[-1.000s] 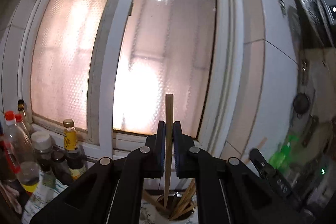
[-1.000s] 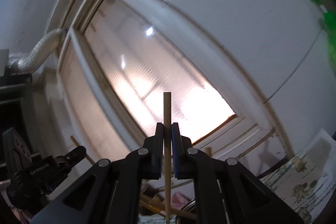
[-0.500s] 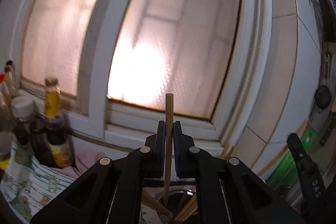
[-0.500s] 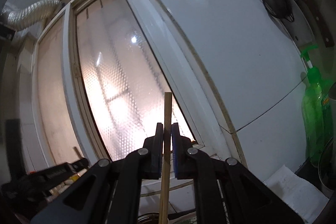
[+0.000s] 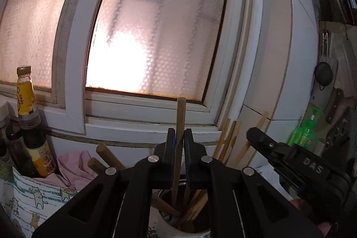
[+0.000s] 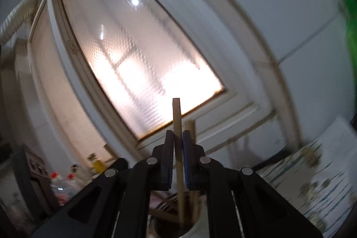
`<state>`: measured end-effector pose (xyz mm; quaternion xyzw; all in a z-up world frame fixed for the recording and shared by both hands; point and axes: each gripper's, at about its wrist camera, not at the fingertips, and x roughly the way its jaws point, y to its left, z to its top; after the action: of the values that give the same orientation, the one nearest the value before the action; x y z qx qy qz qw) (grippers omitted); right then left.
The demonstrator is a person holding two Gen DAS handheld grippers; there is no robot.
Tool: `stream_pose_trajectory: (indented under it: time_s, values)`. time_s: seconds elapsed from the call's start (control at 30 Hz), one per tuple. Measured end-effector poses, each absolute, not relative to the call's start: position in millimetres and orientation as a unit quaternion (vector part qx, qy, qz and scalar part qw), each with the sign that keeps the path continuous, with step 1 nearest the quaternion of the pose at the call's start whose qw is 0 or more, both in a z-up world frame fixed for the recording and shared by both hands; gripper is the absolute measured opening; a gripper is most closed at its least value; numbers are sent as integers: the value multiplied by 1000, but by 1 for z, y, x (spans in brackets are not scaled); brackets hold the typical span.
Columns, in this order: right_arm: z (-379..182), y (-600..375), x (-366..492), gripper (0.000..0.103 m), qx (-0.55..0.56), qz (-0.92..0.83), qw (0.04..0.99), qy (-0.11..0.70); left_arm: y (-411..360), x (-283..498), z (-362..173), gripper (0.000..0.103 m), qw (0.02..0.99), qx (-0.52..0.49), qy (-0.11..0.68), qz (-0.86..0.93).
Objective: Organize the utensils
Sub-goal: 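Lower the chopsticks into the cup and open both grippers, then move both open grippers back from the cup toward the loose chopsticks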
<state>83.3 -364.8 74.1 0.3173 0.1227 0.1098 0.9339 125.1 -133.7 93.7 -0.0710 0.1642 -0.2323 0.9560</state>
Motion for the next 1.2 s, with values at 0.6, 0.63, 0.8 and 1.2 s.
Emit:
stream_pose_trajectory:
  time_s: [0.6,0.63,0.8,1.2]
  values:
    - [94,-366,59,82,294,75,950,69,-110,61,141,97,984,-39,81,-153]
    - [96,-364,54,85,292,73,952,60,-106,56,144,100,987,-35,78,-133]
    - [103,-354,42,100,278,92,955,37,-89,28,142,103,998,17,34,-43]
    - [104,-324,34,103,240,101,965,26,-21,37,98,103,998,11,66,-7]
